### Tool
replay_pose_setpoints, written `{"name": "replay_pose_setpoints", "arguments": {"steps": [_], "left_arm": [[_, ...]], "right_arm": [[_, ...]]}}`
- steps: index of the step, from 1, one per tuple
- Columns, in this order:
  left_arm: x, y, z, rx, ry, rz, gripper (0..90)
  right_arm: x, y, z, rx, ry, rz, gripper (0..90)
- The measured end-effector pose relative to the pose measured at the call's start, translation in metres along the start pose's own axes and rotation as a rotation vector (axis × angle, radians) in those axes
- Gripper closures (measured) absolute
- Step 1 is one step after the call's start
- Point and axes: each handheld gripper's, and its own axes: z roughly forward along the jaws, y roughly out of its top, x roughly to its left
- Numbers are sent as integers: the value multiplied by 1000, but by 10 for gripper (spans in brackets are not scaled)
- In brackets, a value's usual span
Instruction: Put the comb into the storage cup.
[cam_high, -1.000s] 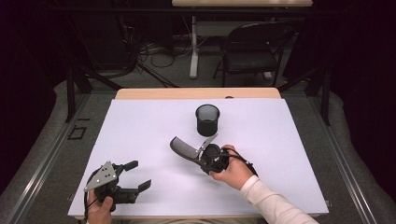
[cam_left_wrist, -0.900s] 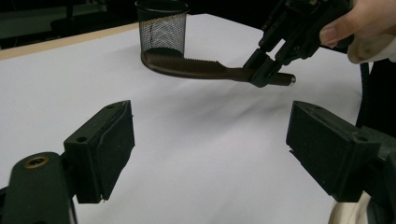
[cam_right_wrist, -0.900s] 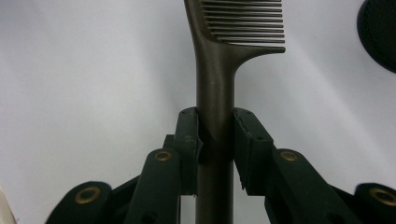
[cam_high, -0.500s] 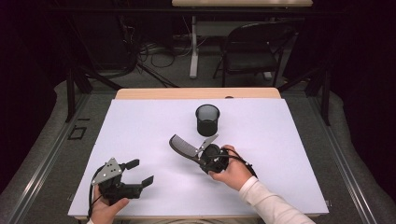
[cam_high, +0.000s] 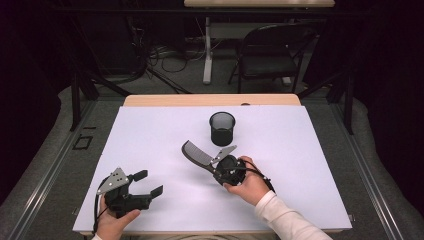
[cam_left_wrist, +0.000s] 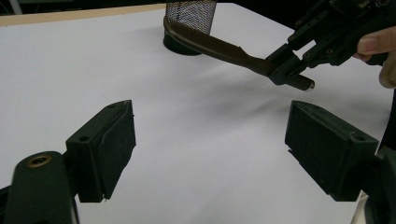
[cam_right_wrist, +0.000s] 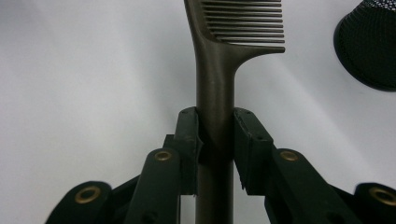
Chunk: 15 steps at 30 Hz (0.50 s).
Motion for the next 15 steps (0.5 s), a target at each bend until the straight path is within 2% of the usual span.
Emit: {"name": "replay_pose_setpoints", "arguments": {"steps": [7,15], "left_arm": [[1,0,-1,-6,6,0,166],[1,0,-1,-7,6,-7,181]], "right_arm": [[0,-2,-2,-41,-9,10,727],[5,-5,-3,-83,-23,0,727]]}}
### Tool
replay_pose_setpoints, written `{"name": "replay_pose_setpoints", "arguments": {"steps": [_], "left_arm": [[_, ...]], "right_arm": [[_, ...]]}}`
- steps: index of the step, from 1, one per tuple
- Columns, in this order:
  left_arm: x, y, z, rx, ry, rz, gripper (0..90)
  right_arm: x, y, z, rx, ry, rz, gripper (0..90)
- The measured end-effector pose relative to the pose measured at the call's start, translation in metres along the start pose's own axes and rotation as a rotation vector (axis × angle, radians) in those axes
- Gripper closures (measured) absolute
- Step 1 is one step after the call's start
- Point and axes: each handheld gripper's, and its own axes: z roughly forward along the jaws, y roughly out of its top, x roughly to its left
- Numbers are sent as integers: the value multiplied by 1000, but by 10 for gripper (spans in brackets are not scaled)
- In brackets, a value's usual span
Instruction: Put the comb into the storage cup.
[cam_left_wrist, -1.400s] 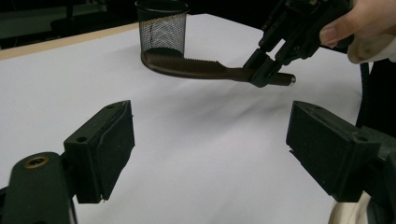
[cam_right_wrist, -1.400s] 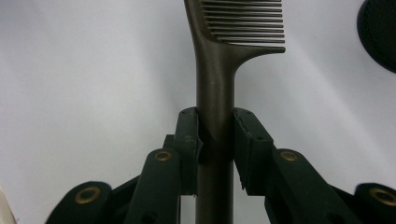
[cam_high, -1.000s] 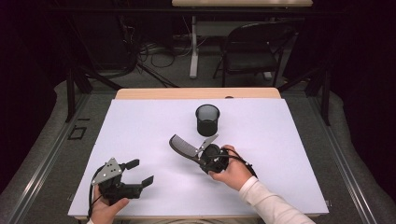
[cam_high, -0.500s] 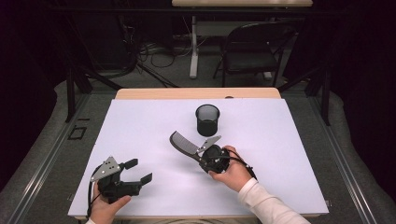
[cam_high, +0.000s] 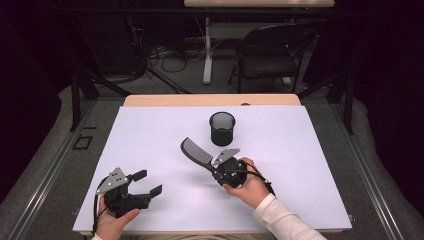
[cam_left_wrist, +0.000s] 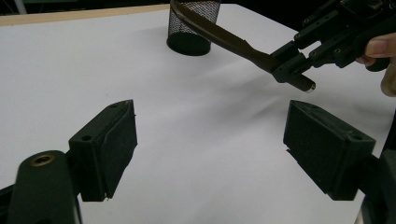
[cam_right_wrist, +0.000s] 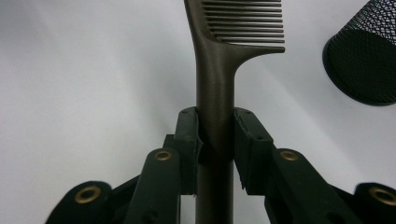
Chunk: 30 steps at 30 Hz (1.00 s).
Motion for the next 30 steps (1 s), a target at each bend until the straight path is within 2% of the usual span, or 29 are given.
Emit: {"name": "replay_pose_setpoints", "arguments": {"steps": [4,14,18,23,30], "left_arm": [[1,0,0,0,0,-3,182],[1,-1,0,4,3,-7,184],[1,-1,0,6,8,-7,184],[2,-1,0,8,8,-12,184],[3,-1,0,11,3,-20,189]], "right_arm": [[2,-2,0,-22,-9,-11,727],[11,-5,-5,-118,-35,-39,727],[13,-8,-4,-155,-36,-27,727],[15,-11,-5,-173,-37,-17,727],[18,-16,-5,-214,-53,-26,727]]}}
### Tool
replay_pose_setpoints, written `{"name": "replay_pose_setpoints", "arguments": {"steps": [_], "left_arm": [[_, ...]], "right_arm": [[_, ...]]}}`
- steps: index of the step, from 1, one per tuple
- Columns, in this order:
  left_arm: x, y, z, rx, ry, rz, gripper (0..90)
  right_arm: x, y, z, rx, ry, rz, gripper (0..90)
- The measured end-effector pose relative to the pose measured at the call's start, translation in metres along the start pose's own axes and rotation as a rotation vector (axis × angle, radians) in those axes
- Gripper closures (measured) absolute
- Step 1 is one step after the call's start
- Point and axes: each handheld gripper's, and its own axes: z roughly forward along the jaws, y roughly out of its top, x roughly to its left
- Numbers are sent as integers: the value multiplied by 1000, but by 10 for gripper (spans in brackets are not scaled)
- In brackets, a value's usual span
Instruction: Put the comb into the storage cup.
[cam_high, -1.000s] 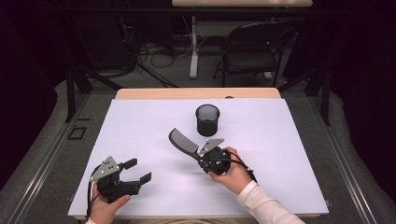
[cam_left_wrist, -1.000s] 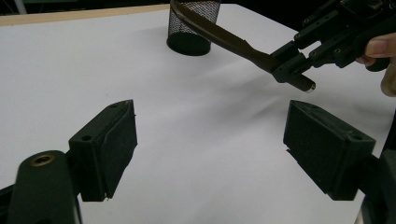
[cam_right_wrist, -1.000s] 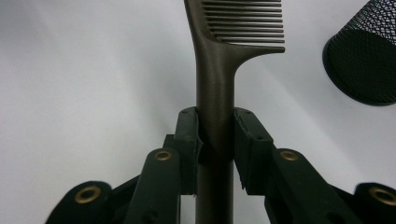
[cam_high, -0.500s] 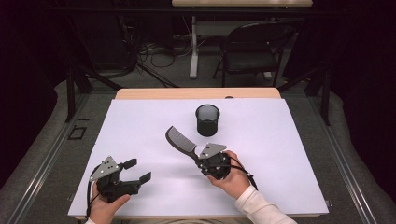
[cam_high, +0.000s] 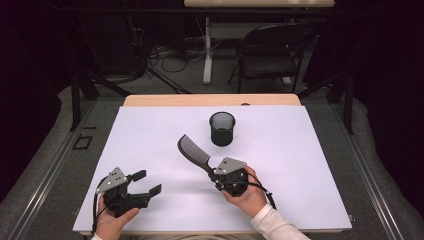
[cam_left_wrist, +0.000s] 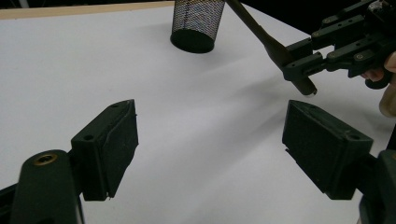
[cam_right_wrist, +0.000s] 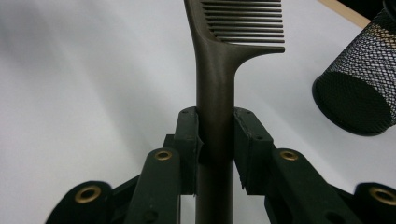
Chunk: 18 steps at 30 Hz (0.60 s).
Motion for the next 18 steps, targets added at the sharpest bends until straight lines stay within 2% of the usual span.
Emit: {"name": "replay_pose_setpoints", "arguments": {"steps": [14,18], "left_arm": [[1,-1,1,9,-6,-11,210],[2,-1,1,6,10,-12,216]], "right_arm": [[5,-6,-3,-60,-6,15,727],[5,-7,-3,-68,-10,15,727]]}}
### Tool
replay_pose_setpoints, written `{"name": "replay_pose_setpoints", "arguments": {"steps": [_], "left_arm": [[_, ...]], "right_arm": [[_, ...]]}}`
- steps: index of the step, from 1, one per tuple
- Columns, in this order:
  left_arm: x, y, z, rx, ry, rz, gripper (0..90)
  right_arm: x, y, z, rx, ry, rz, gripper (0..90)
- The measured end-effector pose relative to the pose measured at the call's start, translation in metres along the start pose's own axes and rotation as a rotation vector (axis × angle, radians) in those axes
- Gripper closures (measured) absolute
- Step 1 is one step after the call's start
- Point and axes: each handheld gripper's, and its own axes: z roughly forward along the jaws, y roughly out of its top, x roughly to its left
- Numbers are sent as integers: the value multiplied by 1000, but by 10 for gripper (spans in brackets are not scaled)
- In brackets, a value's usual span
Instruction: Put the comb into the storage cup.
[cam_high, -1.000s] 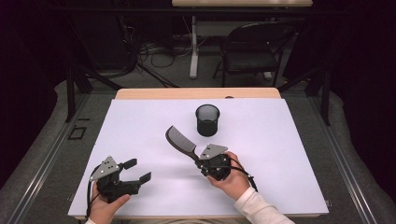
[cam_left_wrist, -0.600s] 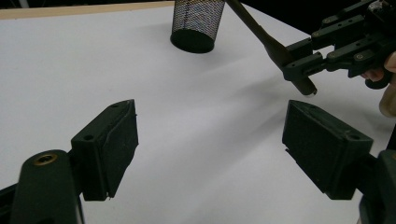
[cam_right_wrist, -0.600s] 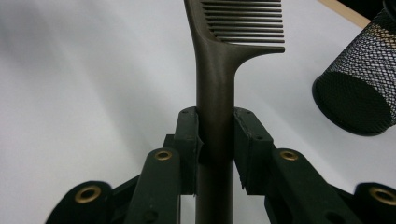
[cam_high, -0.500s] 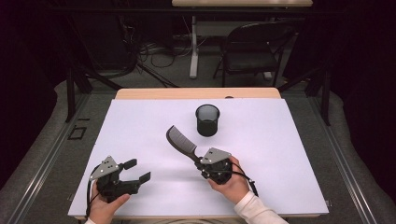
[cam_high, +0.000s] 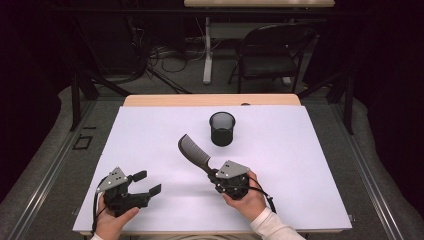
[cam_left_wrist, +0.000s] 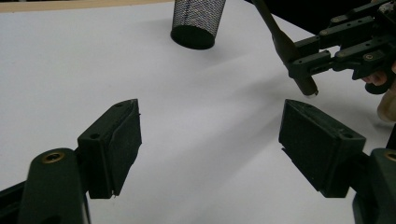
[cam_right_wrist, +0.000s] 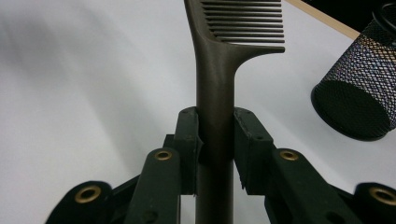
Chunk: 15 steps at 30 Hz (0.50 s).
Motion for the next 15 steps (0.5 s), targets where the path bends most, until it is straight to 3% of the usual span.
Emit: {"name": "replay_pose_setpoints", "arguments": {"steps": [15], "left_arm": [[9,13,-1,5,21,-16,252]], "right_arm": [[-3,0,-1,-18,-15,19,727]]}}
